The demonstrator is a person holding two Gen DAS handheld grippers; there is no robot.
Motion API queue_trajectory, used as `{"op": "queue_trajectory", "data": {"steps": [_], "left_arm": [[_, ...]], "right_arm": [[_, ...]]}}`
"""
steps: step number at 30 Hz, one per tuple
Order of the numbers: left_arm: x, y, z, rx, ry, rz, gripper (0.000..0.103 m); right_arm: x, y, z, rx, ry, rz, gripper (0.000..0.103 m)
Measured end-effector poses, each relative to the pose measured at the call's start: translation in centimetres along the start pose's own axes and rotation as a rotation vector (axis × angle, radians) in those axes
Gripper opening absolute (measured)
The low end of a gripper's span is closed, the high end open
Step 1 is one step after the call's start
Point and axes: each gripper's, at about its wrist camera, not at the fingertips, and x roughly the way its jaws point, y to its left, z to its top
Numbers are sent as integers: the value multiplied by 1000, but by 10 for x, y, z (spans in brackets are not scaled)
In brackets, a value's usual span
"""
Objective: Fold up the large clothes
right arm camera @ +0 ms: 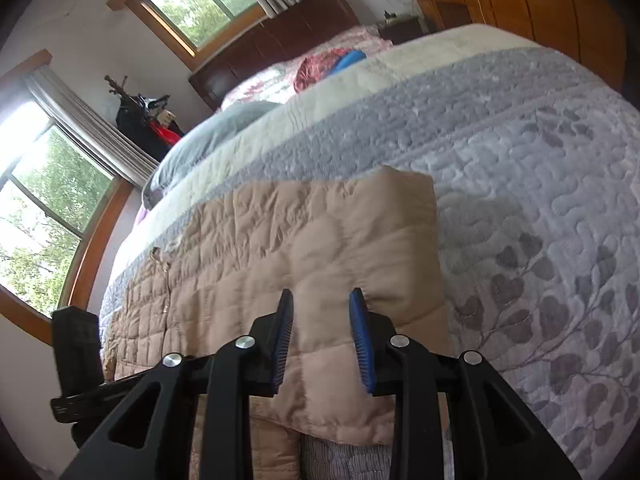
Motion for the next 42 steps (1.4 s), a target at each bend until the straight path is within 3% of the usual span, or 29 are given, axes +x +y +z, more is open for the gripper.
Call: {"op": "queue_trajectory", "data": {"steps": [4,8,15,20,23,30,33,39,42], "left_arm": [[-11,-1,-2,8,-49,20,2],[-50,10,-6,14,-146,55,2],[-120,54,-5,-10,-276,137,2],[-158,90,-4,-49,-336,189,1],[-167,110,-4,-76,-341,200,2],[-129,157,-7,-133,-242,267,2],[-110,175,-9,-153,-210,251,3],[-110,191,-10,-191,-225,174,5],[-116,188,-10,-201,-221,194,7]], "right_arm": [[-7,1,3,7,-33,20,30],[-7,-2,5,22,-36,18,30],[15,11,-1,-11,22,15,30],[43,33,-13,-64,104,65,30],[60,44,-21,-90,147,86,30],[79,51,-34,-140,183,-28,30],[87,48,-38,-136,204,-59,33],[90,47,-41,-139,204,-56,33],[86,45,-39,-137,189,-35,36]]}}
